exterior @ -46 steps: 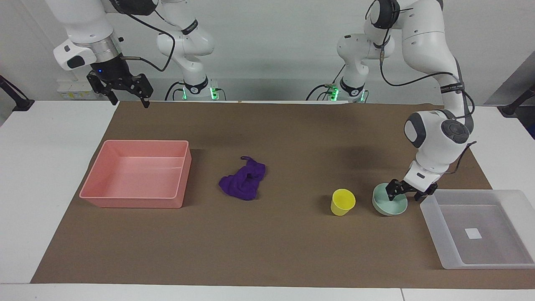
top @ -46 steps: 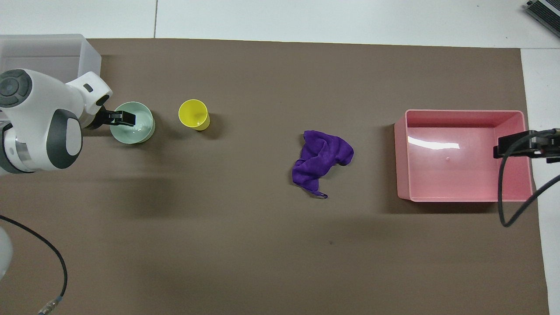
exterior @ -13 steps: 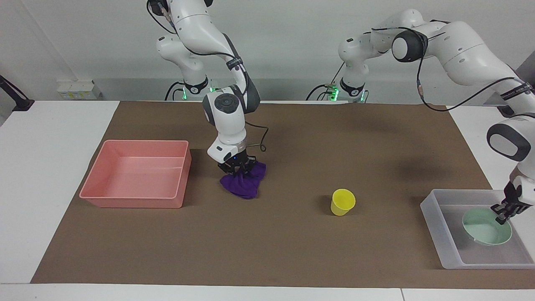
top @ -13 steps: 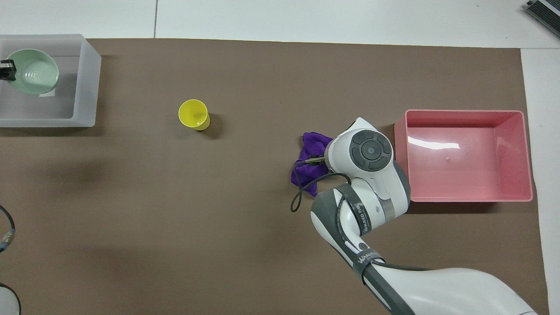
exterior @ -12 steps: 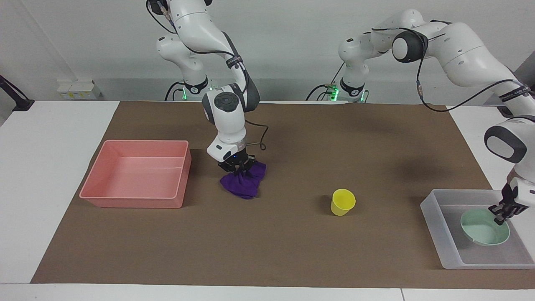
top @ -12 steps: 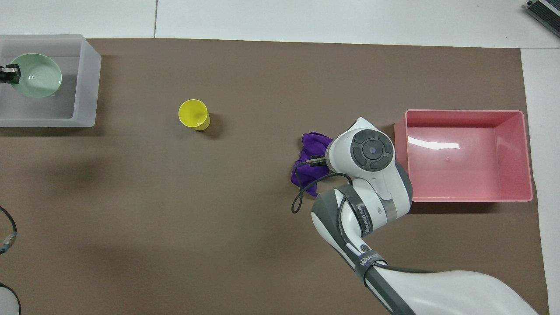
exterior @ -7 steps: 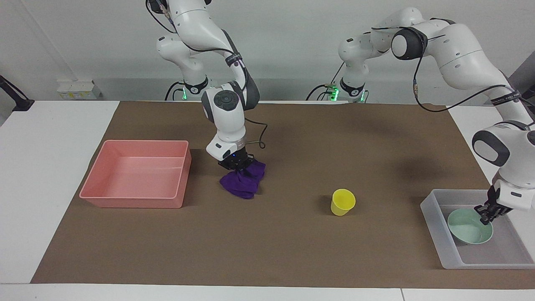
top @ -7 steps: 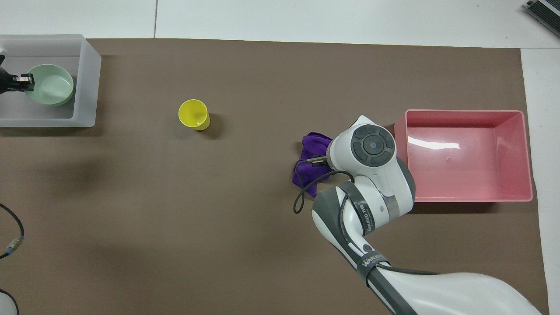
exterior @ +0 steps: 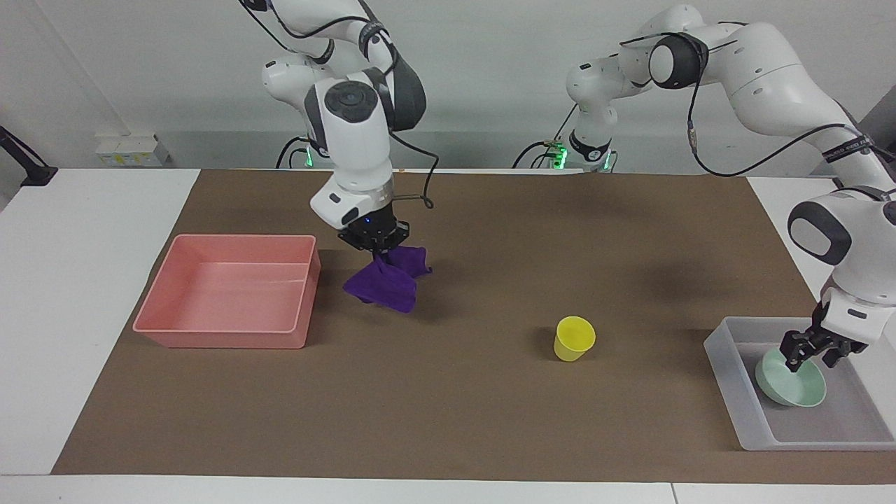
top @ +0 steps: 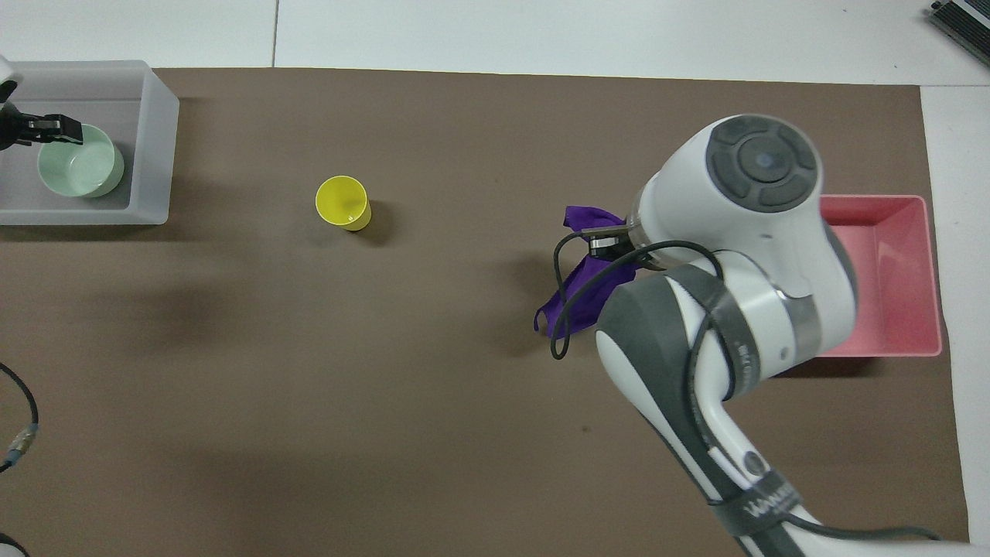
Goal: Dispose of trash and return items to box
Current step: 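Carry the cloth into the pink bin while the left gripper reaches the cup, then grasp the yellow cup with the left gripper while the right gripper releases the cloth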
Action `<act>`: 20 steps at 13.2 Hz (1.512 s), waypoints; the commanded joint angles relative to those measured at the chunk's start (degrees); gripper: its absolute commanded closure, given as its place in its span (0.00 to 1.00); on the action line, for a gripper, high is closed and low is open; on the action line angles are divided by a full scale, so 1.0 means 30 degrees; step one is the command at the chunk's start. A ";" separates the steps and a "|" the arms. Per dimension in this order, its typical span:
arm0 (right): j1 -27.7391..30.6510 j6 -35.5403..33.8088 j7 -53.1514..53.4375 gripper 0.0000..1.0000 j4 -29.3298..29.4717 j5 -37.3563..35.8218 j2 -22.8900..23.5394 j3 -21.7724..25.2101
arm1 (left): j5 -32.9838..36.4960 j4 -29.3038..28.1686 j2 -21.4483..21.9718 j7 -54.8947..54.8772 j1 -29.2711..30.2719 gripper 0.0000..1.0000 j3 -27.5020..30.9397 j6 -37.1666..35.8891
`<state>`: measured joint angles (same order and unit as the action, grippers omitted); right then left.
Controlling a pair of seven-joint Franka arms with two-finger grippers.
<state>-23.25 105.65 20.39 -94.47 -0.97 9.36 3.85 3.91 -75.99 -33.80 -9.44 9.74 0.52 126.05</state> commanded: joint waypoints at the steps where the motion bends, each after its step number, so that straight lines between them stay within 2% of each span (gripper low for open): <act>1: 0.1503 -0.1144 0.0001 1.00 0.0815 0.0032 -0.1415 -0.0054 | 0.0308 -0.0566 0.1682 -0.0104 -0.1164 0.15 0.0034 -0.1758; 3: 0.2471 -0.1671 -0.0437 1.00 0.0815 -0.0056 -0.2412 -0.0054 | 0.0220 -0.0977 0.2329 -0.0017 -0.2188 0.09 0.0004 -0.2201; 6: 0.4780 -0.2053 -0.1519 1.00 0.0815 -0.0056 -0.3119 -0.0025 | 0.0016 -0.1326 0.2594 0.0159 -0.3535 0.09 -0.0113 -0.2789; 9: 0.7126 -0.1762 -0.5581 1.00 0.0204 -0.0027 -0.3324 -0.0025 | -0.0541 -0.3433 0.3150 0.0712 -0.5205 0.10 -0.0113 -0.2000; 13: 1.0029 0.2239 -0.9894 1.00 -0.3891 -0.0027 -0.3648 -0.0025 | -0.0542 -0.4724 0.3093 0.3933 -0.7492 0.11 -0.0113 -0.1355; 17: 1.0415 0.5201 -0.9875 1.00 -0.7585 -0.0027 -0.3269 -0.0025 | -0.0571 -0.6772 0.3093 0.5637 -0.8579 0.16 -0.0113 0.0895; 18: 1.0386 0.6257 -0.9757 1.00 -0.8376 0.0002 -0.2948 -0.0054 | -0.0571 -0.7300 0.3093 0.5638 -0.8696 0.21 -0.0113 0.1570; 19: 1.0125 0.7195 -0.9292 1.00 -0.9051 0.0060 -0.2771 -0.0054 | -0.0600 -0.7654 0.3064 0.5667 -0.8697 0.41 -0.0113 0.2012; 20: 0.9919 0.8191 -0.8853 1.00 -0.9406 0.0061 -0.2305 -0.0083 | -0.0775 -0.8063 0.3121 0.5754 -0.8697 0.67 -0.0142 0.2306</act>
<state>7.13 125.52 -8.32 -119.45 -1.08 1.84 4.17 2.67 -95.39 -26.93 7.06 -15.68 -0.70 129.99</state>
